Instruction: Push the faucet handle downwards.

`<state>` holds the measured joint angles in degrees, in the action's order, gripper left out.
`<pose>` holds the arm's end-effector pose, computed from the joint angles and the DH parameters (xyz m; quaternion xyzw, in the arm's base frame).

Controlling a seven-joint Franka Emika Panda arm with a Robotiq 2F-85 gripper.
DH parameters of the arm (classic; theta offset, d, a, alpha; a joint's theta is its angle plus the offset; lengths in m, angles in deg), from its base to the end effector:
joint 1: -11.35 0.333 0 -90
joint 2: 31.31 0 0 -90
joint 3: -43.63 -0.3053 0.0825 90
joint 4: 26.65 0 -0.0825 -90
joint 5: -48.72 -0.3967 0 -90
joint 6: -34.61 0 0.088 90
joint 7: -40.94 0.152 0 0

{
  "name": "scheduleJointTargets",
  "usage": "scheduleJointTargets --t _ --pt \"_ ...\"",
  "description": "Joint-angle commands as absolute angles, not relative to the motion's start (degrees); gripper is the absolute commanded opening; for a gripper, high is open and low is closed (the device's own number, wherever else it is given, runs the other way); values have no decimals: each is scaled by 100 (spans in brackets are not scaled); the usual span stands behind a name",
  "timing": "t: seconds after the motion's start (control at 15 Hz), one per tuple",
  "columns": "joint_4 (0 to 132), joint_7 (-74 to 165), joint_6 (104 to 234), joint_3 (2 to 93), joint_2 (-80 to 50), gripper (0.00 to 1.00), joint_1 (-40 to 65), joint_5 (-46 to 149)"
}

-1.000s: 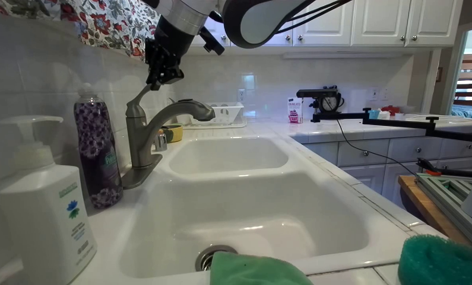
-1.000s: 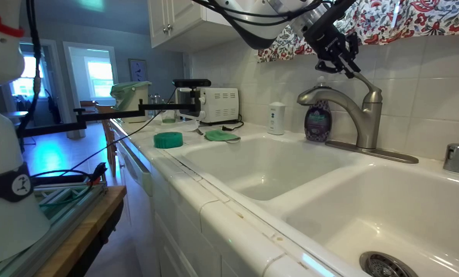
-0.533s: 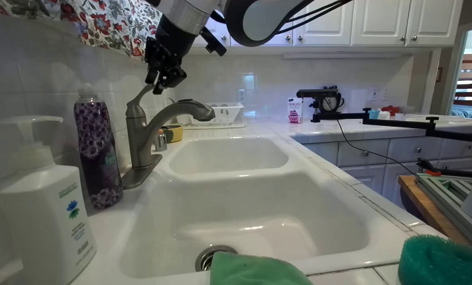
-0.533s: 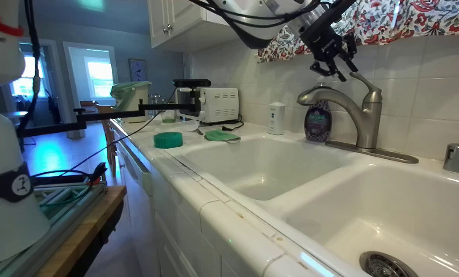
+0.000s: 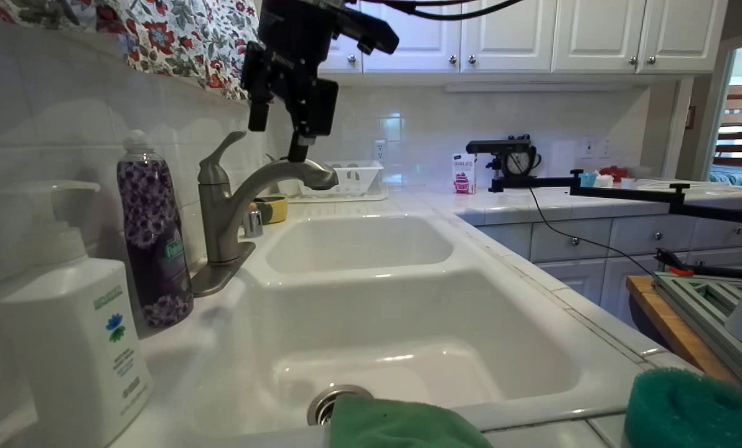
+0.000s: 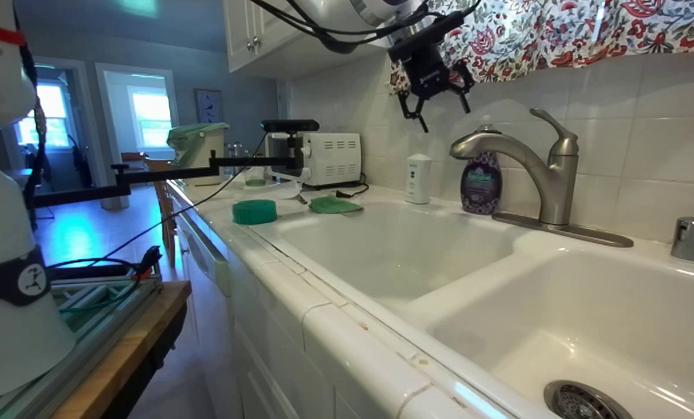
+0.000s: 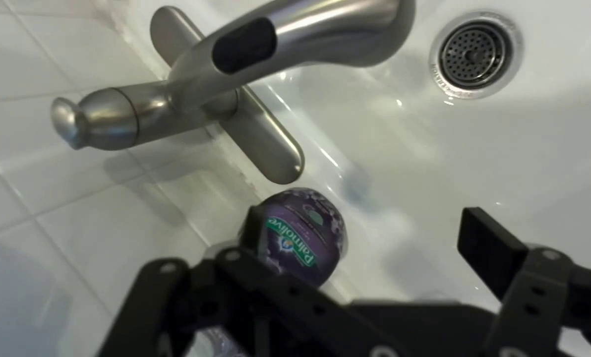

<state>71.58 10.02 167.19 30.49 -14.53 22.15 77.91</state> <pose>0.6485 0.2480 0.3994 0.7948 0.5588 0.1437 0.1883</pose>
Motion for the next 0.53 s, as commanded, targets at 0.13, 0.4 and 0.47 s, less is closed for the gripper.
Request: scheduleJointTargets --t 0.13,0.4,0.47 --pt "7056 734 15283 2861 -2098 100 2186 6020" --pt "6632 803 14130 2895 -2416 100 2175 4663" --pt "6545 928 13881 2934 -2461 100 2168 4421"
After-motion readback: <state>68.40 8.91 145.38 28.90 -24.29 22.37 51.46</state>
